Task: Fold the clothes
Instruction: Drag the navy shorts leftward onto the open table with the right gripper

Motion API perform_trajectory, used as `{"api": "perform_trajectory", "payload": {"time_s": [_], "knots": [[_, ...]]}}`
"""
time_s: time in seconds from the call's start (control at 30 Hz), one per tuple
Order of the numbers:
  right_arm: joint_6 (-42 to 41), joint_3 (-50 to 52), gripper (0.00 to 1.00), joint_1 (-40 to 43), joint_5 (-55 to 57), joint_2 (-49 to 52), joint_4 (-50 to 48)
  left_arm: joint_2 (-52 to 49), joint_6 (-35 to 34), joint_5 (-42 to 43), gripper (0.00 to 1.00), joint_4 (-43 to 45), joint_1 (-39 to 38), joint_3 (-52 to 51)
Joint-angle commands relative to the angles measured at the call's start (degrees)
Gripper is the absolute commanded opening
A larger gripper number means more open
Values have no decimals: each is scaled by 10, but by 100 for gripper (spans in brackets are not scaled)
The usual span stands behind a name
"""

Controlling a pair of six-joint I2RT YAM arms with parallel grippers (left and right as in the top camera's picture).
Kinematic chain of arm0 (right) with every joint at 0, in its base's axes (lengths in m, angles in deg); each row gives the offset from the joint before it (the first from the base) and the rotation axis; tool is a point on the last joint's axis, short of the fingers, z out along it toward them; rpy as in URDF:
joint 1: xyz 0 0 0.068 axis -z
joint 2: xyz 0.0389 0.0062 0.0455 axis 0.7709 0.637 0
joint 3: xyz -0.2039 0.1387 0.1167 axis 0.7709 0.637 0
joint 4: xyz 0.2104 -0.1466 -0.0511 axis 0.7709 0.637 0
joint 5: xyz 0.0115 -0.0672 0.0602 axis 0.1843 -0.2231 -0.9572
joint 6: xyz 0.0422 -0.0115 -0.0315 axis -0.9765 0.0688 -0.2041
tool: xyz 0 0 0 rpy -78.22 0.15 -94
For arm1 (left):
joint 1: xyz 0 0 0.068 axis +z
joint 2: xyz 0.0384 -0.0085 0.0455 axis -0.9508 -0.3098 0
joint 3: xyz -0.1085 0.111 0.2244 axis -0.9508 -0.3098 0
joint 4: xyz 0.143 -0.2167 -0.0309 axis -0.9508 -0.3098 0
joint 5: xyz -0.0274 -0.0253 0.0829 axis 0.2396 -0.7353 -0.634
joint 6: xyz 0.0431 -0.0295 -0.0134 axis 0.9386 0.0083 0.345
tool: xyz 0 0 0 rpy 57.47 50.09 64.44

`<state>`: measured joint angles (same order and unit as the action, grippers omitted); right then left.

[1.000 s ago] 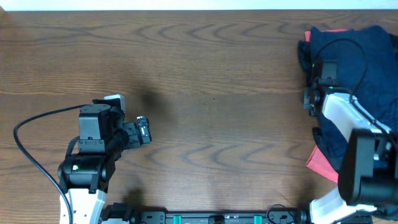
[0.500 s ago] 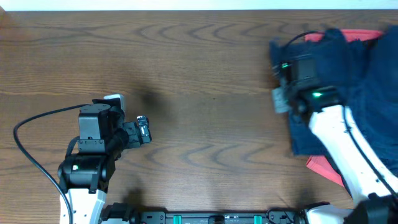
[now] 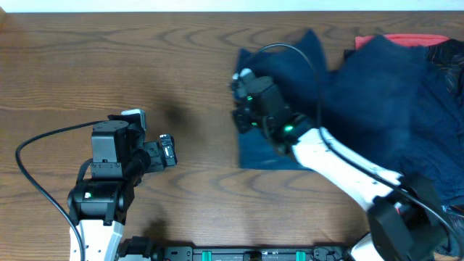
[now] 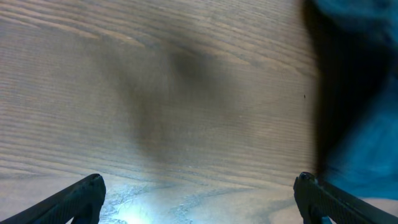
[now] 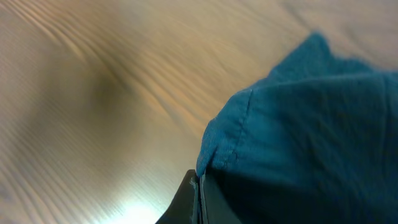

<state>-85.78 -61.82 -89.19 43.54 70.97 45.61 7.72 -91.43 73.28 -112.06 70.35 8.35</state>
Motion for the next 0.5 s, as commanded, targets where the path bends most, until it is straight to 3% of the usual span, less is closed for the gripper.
{"api": "perform_trajectory", "payload": {"time_s": [0.0, 0.07, 0.17, 0.3, 0.47], "knots": [[-33, -3, 18, -26, -9, 21, -65, 0, 3, 3, 98, 4, 2, 11], [-33, -3, 40, -29, 34, 23, -86, 0, 3, 3, 98, 4, 2, 11], [-33, -3, 65, -19, 130, 6, -63, 0, 3, 19, 98, 4, 2, 10], [-33, -3, 66, 18, 246, -46, 22, -12, 2, 95, 98, 4, 1, 9], [-35, -3, 66, 102, 271, -114, 165, -64, -30, 134, 98, 11, -21, 5]]}}
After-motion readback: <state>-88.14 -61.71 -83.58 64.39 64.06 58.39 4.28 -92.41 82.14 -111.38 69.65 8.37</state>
